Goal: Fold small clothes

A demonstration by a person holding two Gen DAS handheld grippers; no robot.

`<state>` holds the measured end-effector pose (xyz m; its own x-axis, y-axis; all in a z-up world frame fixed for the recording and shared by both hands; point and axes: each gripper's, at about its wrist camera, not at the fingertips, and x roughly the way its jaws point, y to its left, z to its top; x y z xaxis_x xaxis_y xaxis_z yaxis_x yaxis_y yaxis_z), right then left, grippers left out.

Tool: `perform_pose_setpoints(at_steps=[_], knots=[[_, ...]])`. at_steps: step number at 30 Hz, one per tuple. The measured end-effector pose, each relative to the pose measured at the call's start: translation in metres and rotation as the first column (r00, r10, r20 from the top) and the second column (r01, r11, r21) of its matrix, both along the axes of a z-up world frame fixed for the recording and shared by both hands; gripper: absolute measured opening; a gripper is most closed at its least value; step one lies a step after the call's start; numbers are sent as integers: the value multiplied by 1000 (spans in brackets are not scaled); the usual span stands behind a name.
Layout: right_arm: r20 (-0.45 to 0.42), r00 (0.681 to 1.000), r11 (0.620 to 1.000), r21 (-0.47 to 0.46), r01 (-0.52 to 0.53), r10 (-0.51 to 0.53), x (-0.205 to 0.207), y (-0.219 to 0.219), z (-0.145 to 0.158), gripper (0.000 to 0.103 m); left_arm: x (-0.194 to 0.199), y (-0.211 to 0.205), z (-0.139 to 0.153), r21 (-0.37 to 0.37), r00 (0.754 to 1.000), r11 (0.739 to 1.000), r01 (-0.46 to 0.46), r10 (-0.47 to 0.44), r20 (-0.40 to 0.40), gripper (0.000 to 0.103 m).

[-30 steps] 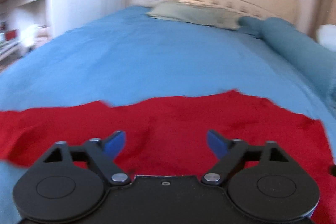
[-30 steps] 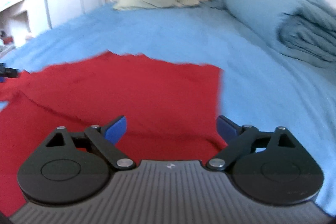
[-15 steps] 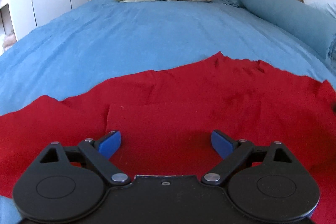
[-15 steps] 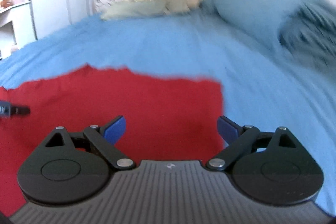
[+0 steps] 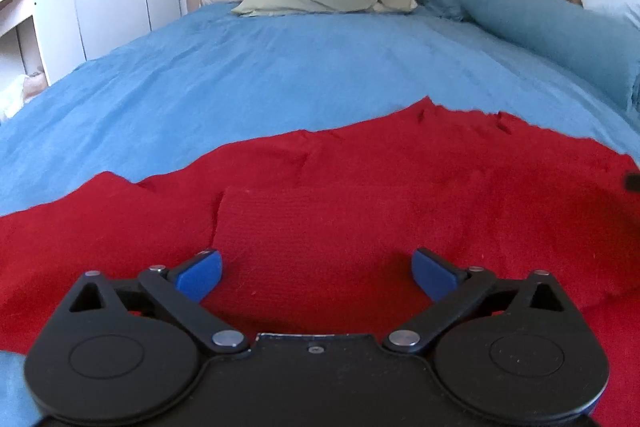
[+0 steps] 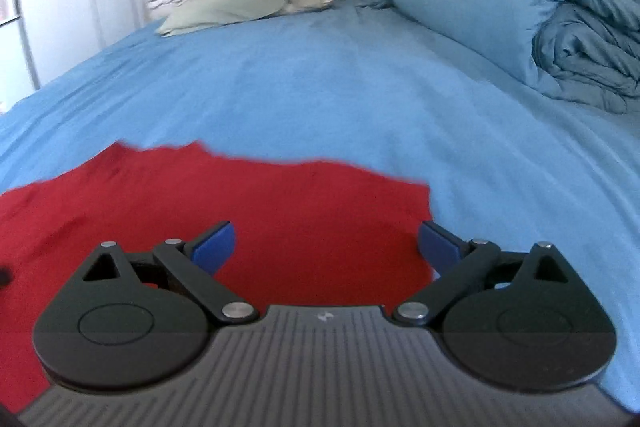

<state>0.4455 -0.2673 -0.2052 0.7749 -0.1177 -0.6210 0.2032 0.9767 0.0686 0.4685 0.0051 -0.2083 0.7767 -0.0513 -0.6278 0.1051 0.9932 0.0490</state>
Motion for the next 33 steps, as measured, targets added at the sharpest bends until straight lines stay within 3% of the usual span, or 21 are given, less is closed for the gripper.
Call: perform_pose_setpoints(at_steps=[3,7,10,14,18,23,28,30,33], knots=[[-99,995,1000,13,-19,20,-44,-1,-7,103,-15,-1,4,66,1000,998,-3,3,-10,103],[-83,997,1000,21,8,-6,-98,-17,-12,103,-45,10,17,74,999,997,-8,12,-41,103],[-66,997,999,20,27,-26,-127,-23,1,103,-74,22,34,70,999,997,-23,26,-40,103],[14,1000,1000,3,-19,19,-159,-9,51,103,-114,42,70,39,998,997,-62,62,-1,103],[75,993,993,-80,-90,96,-169,28,113,103,-151,68,116,-53,993,994,-97,100,57,103],[130,973,982,-37,-186,189,-175,81,167,103,-180,106,162,-132,975,978,-164,181,128,103],[132,953,961,-16,-275,274,-172,143,189,103,-188,166,174,-235,945,938,-256,294,144,103],[135,942,951,-8,-310,308,-169,168,186,103,-188,196,167,-292,927,908,-301,350,134,103],[122,926,931,36,-364,357,-160,203,172,103,-189,250,140,-409,894,840,-357,435,112,103]])
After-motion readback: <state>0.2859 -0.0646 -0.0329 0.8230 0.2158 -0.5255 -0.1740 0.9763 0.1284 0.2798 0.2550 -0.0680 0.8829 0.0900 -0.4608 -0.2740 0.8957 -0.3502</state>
